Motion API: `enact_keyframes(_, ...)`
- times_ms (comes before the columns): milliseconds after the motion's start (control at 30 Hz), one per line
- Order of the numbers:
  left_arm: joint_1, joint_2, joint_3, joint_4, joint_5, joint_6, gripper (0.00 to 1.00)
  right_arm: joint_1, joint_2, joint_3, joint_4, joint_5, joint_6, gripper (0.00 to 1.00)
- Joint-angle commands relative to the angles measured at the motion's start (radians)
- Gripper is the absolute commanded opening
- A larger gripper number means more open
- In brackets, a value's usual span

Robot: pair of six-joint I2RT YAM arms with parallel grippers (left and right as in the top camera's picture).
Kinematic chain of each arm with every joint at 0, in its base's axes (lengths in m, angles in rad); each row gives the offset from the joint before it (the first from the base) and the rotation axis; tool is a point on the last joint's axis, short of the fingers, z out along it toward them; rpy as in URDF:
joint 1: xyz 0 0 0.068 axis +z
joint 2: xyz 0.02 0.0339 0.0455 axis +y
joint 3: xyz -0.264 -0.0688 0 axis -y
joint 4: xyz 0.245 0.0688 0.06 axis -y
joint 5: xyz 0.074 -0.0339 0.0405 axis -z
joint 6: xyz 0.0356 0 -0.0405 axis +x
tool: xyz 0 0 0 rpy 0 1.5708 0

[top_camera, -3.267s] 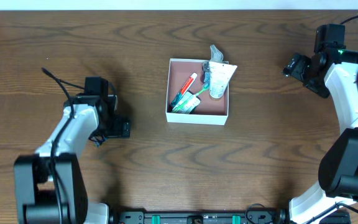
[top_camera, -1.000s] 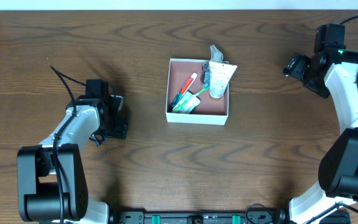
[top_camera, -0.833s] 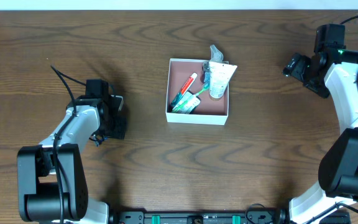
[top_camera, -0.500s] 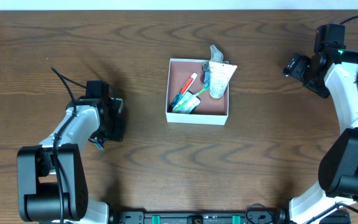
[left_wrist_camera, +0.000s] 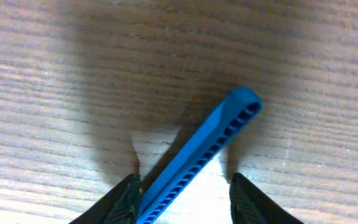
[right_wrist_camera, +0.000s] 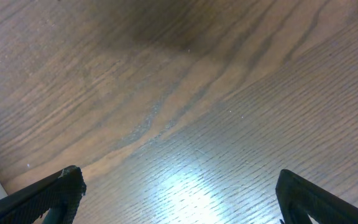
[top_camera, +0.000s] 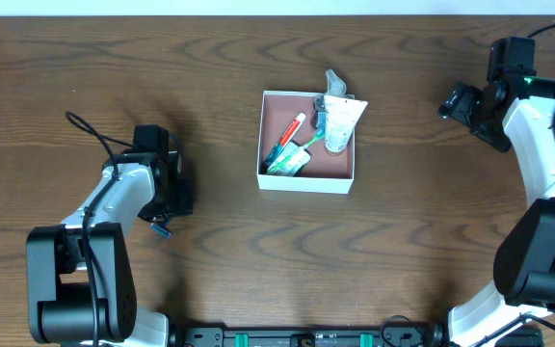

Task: Pack container
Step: 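Lower the left gripper and close it on the razor handle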

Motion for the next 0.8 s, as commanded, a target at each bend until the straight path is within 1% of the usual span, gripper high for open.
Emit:
enact_keyframes(0, 0.002, 0.006, -0.008, -0.003, 0.070, -0.069, 0.43, -0.002, 0.002, 0.008, 0.000, 0.007, 0.015, 0.99)
enact_keyframes(67, 0.002, 0.006, -0.008, -0.013, 0.108, -0.068, 0.43, -0.002, 0.002, 0.008, 0.000, 0.007, 0.015, 0.99)
enact_keyframes(167, 0.002, 0.006, -0.008, -0.027, 0.107, -0.048, 0.42, -0.002, 0.002, 0.008, 0.000, 0.007, 0.015, 0.99)
enact_keyframes(300, 0.002, 0.006, -0.008, -0.031, 0.106, 0.029, 0.30, -0.002, 0.002, 0.008, 0.000, 0.007, 0.015, 0.99)
enact_keyframes(333, 0.002, 0.006, -0.008, -0.030, 0.106, 0.040, 0.28, -0.002, 0.002, 0.008, 0.000, 0.006, 0.015, 0.99)
enact_keyframes(533, 0.002, 0.006, -0.008, -0.029, 0.106, 0.042, 0.26, -0.002, 0.002, 0.008, -0.001, 0.006, 0.015, 0.99)
enact_keyframes(667, 0.002, 0.006, -0.008, -0.024, 0.107, 0.041, 0.18, -0.002, 0.002, 0.008, 0.000, 0.006, 0.015, 0.99)
enact_keyframes(700, 0.002, 0.006, -0.008, -0.021, 0.107, 0.039, 0.14, -0.002, 0.002, 0.008, 0.000, 0.007, 0.015, 0.99)
enact_keyframes(767, 0.002, 0.006, -0.008, -0.010, 0.107, 0.029, 0.12, -0.002, 0.002, 0.008, 0.000, 0.007, 0.015, 0.99)
